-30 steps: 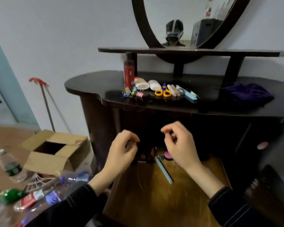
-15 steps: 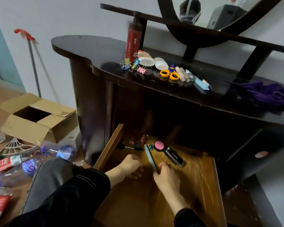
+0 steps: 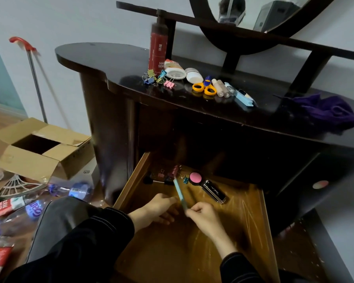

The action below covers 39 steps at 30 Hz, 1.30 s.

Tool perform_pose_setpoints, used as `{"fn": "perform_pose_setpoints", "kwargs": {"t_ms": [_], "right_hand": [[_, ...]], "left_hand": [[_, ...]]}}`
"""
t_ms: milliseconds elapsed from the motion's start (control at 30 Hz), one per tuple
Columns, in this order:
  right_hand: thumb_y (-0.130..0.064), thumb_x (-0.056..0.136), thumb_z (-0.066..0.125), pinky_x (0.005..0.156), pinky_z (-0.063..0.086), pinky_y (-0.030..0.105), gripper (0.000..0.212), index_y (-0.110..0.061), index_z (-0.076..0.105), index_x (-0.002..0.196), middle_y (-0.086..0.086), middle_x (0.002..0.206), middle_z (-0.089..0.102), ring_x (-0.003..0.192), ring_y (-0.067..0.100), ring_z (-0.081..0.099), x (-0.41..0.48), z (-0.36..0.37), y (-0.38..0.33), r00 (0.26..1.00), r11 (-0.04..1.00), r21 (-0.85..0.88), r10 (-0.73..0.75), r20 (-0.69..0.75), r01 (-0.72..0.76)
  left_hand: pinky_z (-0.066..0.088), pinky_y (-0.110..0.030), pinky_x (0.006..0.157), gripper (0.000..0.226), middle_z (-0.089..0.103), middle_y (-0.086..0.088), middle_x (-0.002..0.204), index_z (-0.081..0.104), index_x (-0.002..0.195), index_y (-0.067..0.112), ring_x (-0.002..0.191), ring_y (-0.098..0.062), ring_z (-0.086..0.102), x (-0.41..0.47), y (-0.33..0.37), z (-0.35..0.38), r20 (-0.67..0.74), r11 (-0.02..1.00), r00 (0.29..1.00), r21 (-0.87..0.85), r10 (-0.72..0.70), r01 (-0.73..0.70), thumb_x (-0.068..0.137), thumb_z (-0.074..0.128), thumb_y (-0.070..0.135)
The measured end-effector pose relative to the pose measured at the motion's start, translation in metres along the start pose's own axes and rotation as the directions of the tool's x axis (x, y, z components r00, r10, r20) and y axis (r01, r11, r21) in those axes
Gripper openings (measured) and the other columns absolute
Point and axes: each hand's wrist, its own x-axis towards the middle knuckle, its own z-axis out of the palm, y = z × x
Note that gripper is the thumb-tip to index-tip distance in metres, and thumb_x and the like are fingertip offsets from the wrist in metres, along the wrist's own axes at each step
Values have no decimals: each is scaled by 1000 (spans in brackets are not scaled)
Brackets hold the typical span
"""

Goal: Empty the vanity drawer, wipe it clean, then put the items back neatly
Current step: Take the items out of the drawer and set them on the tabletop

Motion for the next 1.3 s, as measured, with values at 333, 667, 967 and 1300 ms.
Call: {"fn": "perform_pose_setpoints", "kwargs": {"t_ms": [333, 667, 967, 1300], "right_hand": [[-47, 96, 59, 68, 51, 27, 20, -29, 64, 87, -5, 84, 68, 80, 13, 66, -11, 4, -6, 991, 988, -79, -133, 10, 134], [-26, 99, 59, 57, 45, 18, 40, -21, 49, 138, -2, 138, 48, 81, 9, 64, 29, -29, 22, 914, 952, -297, -57, -401, -71], [-39, 97, 62, 56, 50, 24, 38, -21, 57, 130, 4, 142, 50, 89, 14, 70, 60, -41, 14, 957, 686, -695, 8, -289, -216], [-22, 82, 82, 63, 58, 28, 18, -9, 77, 93, 11, 90, 76, 78, 20, 73, -3, -78, 5, 971, 923, 300, 230, 65, -239]], "left_hand": [[42, -21, 43, 22, 61, -6, 73, 62, 111, 10, 46, -8, 53, 3, 4, -4, -108, 976, 974, 110, 198, -186, 95, 64, 26], [44, -16, 48, 12, 60, -3, 78, 61, 98, 13, 51, -5, 57, 0, 6, 3, -75, 866, 900, 316, 429, -387, 100, 58, 24], [49, -16, 56, 11, 63, -2, 86, 59, 96, 18, 67, -12, 61, 1, 6, 2, -78, 833, 879, 367, 471, -413, 100, 58, 28], [54, -25, 64, 12, 66, -5, 90, 63, 98, 17, 78, -20, 67, -4, 6, 3, -34, 808, 875, 401, 483, -431, 99, 60, 29]]}}
